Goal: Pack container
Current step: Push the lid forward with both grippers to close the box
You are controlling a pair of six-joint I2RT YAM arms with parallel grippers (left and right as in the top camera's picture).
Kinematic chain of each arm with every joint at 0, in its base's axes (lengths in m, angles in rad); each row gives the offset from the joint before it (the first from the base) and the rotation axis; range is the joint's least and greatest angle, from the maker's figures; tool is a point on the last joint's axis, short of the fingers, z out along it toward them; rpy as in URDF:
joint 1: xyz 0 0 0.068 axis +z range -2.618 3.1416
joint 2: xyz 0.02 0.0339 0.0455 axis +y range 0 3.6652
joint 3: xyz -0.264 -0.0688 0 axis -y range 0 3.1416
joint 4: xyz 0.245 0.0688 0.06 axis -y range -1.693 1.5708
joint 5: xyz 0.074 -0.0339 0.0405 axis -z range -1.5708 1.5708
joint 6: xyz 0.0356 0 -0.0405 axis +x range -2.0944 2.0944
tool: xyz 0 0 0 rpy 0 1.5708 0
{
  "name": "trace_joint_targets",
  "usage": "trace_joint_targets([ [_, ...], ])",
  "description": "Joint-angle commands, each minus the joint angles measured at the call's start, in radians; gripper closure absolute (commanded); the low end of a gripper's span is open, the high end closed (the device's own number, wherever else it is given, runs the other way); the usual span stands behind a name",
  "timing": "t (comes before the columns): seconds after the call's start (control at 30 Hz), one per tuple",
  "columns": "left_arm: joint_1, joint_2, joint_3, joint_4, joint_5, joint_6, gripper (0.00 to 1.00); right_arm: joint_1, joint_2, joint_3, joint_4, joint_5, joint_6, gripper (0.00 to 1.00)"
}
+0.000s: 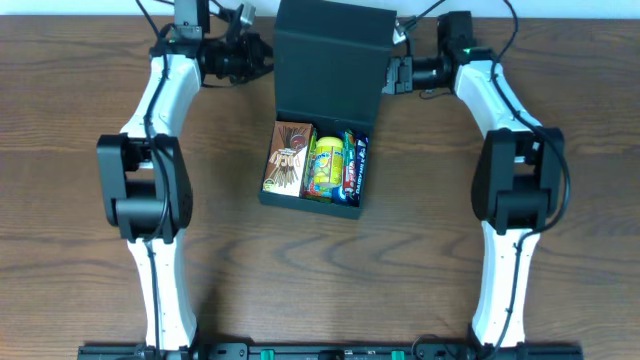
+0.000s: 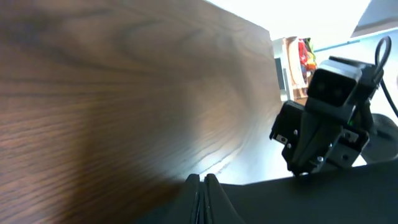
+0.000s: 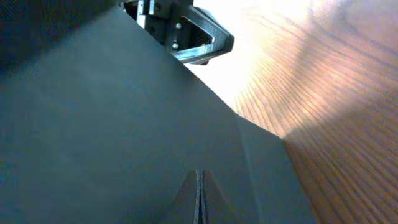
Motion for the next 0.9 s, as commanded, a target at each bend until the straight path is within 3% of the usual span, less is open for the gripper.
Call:
trace_joint_targets([
  [0.0, 0.001, -0.07, 0.017, -0.024, 0.024, 0.088, 0.94, 0.009, -0.062, 0.002, -0.01, -0.037, 0.011, 0.99],
  [0.2, 0.001, -0.123, 0.017, -0.125, 0.023, 0.191, 0.95, 0.01, -0.094, 0.002, -0.084, 0.057, 0.026, 0.99],
  [0.47, 0.002, -0.165, 0.017, -0.293, -0.003, 0.353, 0.94, 0.01, -0.138, 0.002, -0.279, 0.232, -0.08, 0.99],
  [0.87, 0.004, -0.192, 0.017, -0.442, -0.181, 0.432, 0.94, 0.01, -0.214, 0.002, -0.414, 0.393, -0.161, 0.99],
])
